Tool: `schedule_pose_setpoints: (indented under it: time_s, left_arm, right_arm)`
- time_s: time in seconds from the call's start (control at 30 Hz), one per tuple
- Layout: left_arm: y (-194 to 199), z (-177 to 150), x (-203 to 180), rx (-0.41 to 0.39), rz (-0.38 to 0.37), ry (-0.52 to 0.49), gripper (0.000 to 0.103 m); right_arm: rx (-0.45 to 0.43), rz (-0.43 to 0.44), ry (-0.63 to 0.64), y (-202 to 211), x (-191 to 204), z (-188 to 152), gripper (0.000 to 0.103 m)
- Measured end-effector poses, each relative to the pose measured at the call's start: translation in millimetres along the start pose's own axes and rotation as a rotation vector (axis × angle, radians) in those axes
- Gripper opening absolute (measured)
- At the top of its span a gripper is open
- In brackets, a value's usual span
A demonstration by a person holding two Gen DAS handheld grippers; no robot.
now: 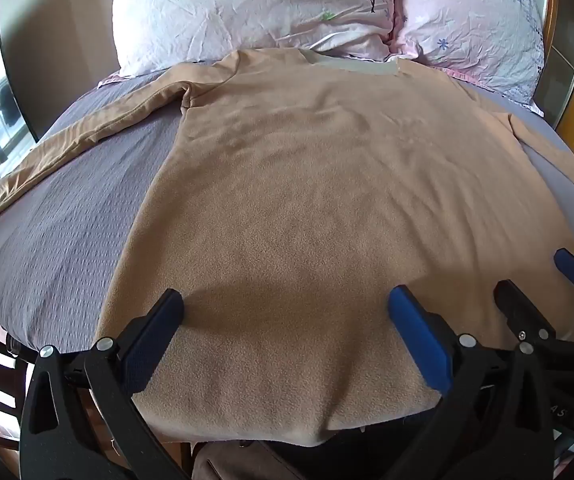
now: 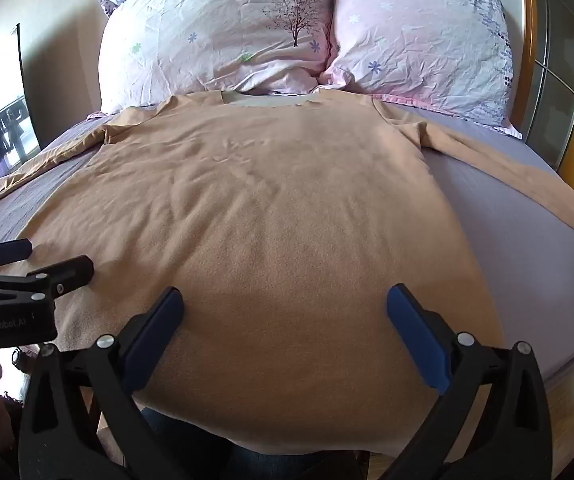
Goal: Fold small clothes
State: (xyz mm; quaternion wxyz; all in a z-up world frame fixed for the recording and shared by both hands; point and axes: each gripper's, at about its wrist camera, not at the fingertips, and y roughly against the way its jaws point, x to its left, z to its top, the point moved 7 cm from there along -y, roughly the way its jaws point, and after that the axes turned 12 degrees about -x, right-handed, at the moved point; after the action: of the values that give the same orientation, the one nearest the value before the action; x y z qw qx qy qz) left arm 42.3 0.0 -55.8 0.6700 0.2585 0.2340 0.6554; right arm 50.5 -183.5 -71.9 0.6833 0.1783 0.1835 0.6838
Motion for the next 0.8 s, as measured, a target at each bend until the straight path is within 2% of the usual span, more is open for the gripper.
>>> schedule_pose_setpoints:
  time_s: [0.8]
  left_arm:
    - [0.1, 0.3, 0.0, -0.003, -0.001, 0.000, 0.102]
  right_arm:
    - [-0.005, -0.004, -0.003, 1.8, -0.5, -0.4, 0.101]
